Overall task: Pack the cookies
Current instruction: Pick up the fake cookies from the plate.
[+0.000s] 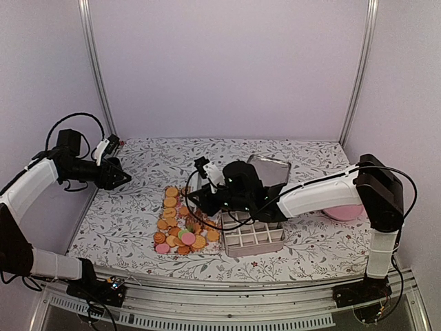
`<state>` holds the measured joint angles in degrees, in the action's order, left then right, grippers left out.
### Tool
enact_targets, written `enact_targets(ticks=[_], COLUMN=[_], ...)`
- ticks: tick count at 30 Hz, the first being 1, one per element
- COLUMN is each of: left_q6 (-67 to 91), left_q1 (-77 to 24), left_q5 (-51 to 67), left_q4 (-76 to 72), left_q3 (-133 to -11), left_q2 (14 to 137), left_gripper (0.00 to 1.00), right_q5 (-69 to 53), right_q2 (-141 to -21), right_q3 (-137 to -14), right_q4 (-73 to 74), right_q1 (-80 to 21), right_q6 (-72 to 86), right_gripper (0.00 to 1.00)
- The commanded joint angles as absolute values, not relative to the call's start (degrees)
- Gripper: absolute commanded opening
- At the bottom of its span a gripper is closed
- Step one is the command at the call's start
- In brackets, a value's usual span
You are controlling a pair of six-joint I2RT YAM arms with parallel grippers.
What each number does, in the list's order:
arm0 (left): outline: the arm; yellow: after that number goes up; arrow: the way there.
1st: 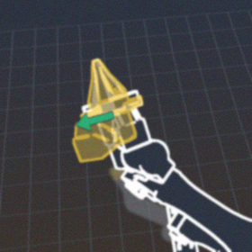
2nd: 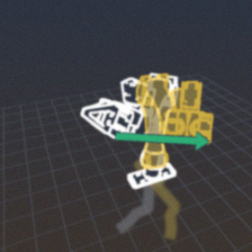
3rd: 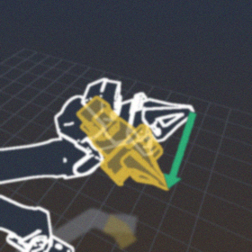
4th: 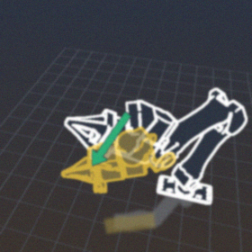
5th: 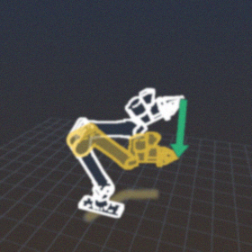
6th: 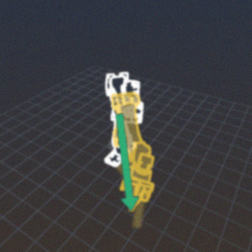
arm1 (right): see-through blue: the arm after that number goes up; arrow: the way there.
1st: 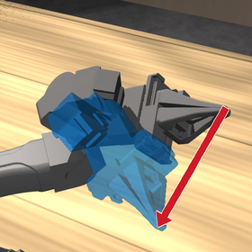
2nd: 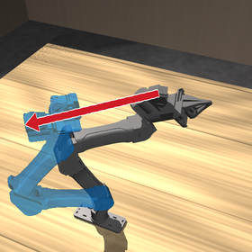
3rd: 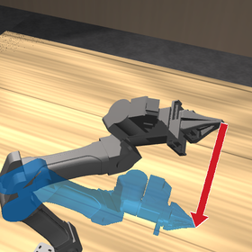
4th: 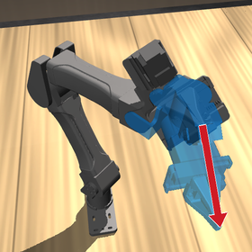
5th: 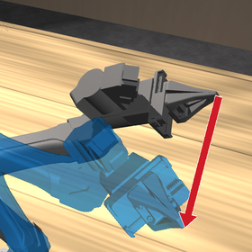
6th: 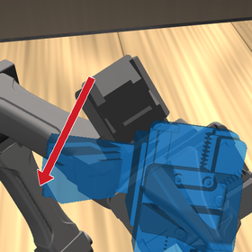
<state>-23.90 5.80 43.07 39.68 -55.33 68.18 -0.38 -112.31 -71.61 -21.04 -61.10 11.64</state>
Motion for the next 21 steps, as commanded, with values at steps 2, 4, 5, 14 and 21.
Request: enact_targets(ticks=[2, 4, 5, 14, 21], left_q6=[-23.65, -23.73, -23.69, -23.90, -23.85], left_q1=[6.23, 6.24, 6.24, 6.24, 6.24], left_q5=[43.73, 43.69, 43.75, 43.67, 43.67], left_q4=[38.76, 38.76, 38.76, 38.76, 38.76], left_q3=[-55.11, -55.03, -54.94, -54.95, -55.26], left_q2=[68.03, 68.11, 68.11, 67.76, 67.98], left_gripper=[0.67, 0.67, 0.67, 0.68, 0.67], right_q5=[-2.00, -3.59, -4.23, -5.60, -2.20], right_q2=[-113.40, -112.28, -111.64, -108.79, -104.46], right_q3=[-70.67, -70.39, -70.20, -70.03, -67.11], right_q4=[-19.41, -20.73, -21.62, -24.35, -23.91], right_q1=[-60.97, -60.95, -60.97, -60.91, -59.24], right_q6=[12.96, 14.28, 14.88, 16.48, 14.48], right_gripper=[0.25, 0.15, 0.10, 0.00, 0.00])
